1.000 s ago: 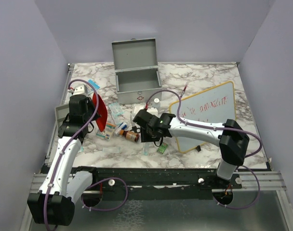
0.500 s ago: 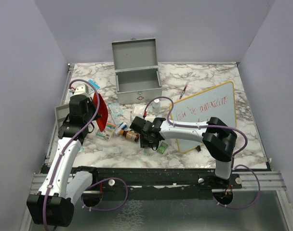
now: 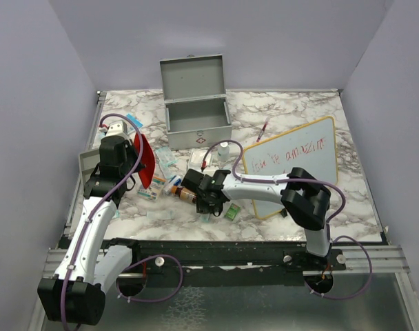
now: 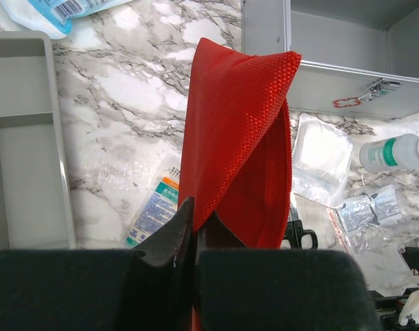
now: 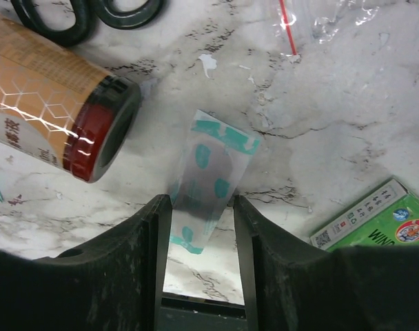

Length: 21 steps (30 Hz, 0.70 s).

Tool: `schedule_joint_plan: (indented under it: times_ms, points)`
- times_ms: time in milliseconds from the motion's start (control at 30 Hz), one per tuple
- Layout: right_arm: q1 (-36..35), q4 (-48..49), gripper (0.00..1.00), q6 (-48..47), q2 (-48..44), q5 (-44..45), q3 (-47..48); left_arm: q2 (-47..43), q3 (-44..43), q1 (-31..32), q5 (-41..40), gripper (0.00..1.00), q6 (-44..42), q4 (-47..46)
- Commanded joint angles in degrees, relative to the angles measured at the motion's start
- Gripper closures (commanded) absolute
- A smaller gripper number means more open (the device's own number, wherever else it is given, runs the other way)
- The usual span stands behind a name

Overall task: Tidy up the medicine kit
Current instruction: Pick up the medicine pouch from the center of the board.

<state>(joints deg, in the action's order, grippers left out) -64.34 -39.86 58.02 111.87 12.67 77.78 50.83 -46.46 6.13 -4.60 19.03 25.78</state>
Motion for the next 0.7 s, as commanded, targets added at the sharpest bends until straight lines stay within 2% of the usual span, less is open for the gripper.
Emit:
schedule_joint_plan:
  times_ms: [0,400,533,667]
  points:
    - [-1.04,-2.16,0.53,0.95,1.99,2.89,2.6,-0.73,0.57,0.33,-1.02,1.0,-0.66,-1.43]
    - [-1.14,-3.2,0.47,1.8,1.72,3.11,1.51,-0.71,0.51,0.59,-0.76,1.0,-0.66,-1.44]
    - [-1.14,-0.36,0.47,2.25,-0.17,2.82,-0.76,-0.71,0.58,0.75,-0.76,1.0,-0.74,-1.46]
    - [-1.14,5.17,0.51,3.38,-2.69,2.16,-4.7,-0.74,0.65,0.91,-0.71,1.0,-0.7,-1.43]
